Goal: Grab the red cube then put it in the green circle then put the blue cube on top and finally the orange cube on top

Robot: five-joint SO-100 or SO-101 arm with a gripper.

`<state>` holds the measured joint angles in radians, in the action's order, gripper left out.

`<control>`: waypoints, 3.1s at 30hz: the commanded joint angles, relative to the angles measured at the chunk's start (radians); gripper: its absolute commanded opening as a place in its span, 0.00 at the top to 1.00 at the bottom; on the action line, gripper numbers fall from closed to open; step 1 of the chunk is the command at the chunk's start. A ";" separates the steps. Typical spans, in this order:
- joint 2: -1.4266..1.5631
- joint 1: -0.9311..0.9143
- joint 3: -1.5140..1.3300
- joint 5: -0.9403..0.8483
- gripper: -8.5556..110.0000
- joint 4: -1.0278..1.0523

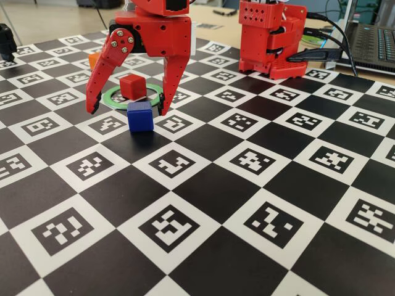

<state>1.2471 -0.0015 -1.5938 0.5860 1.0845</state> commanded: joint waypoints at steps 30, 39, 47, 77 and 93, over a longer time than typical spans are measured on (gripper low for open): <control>0.074 -0.043 0.026 -0.084 0.84 -0.005; 0.201 -0.129 0.233 -0.288 0.83 0.281; 0.324 -0.268 0.238 -0.577 0.83 0.364; 0.408 -0.400 -0.153 -1.101 0.83 0.143; 0.348 -0.403 -0.218 -1.074 0.83 0.044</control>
<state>1.5861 -0.3881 -1.8239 -0.4955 1.1428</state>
